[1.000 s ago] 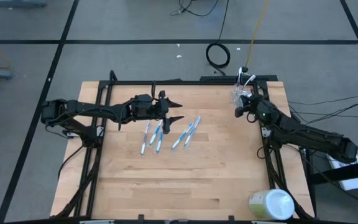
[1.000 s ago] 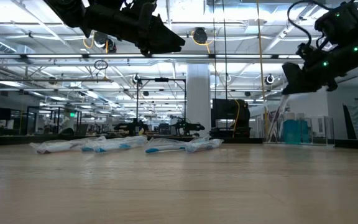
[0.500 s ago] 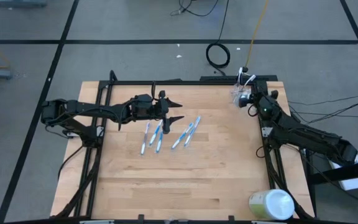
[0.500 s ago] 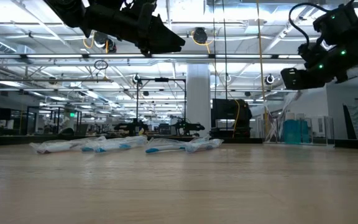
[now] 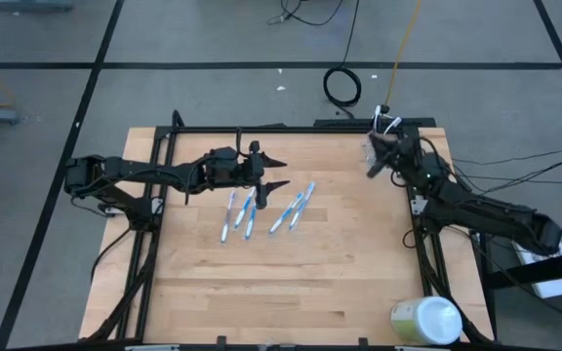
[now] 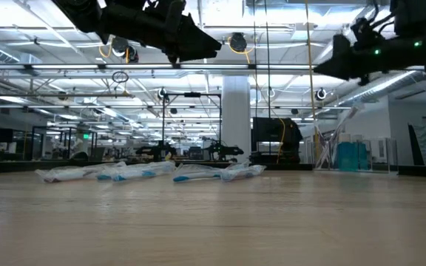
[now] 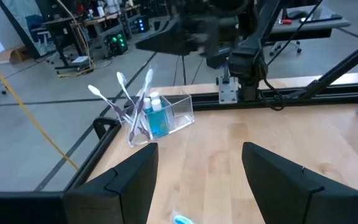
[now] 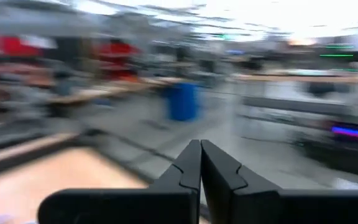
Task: Pick & Place toothbrushing station
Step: Put the violet toothbrush into the left of the transparent organizer
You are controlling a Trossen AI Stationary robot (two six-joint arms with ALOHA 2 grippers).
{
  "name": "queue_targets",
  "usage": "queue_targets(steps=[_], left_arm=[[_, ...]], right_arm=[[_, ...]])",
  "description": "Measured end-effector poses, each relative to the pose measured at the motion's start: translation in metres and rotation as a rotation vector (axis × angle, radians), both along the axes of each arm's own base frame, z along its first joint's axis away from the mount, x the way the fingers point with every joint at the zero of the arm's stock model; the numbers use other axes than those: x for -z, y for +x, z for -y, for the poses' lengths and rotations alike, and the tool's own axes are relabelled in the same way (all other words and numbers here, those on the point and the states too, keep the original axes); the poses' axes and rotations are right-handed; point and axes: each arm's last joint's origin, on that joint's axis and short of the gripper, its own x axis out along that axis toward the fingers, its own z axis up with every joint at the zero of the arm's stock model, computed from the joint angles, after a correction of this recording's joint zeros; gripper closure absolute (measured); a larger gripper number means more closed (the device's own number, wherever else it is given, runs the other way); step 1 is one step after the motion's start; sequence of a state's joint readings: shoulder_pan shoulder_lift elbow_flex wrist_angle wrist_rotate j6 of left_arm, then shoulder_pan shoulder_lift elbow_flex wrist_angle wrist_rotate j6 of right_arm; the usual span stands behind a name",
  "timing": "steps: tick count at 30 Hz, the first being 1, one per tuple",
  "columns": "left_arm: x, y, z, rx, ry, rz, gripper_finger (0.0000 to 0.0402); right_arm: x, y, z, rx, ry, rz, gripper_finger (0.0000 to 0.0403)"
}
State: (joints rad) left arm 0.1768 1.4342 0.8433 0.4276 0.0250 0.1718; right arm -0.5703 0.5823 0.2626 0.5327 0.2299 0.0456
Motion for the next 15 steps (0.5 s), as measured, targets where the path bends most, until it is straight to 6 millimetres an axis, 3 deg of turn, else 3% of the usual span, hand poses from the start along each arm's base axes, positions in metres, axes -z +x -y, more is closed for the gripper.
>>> queue_targets(steps=[8, 15], left_arm=[[0.017, -0.006, 0.002, -0.014, -0.092, -0.187, 0.016], [0.055, -0.034, 0.007, -0.115, -0.326, -0.653, 0.016]], right_arm=[[-0.008, 0.012, -0.024, -0.584, -0.06, 0.058, 0.0402], [-0.011, 0.015, -0.032, -0.662, -0.112, 0.072, 0.0388]])
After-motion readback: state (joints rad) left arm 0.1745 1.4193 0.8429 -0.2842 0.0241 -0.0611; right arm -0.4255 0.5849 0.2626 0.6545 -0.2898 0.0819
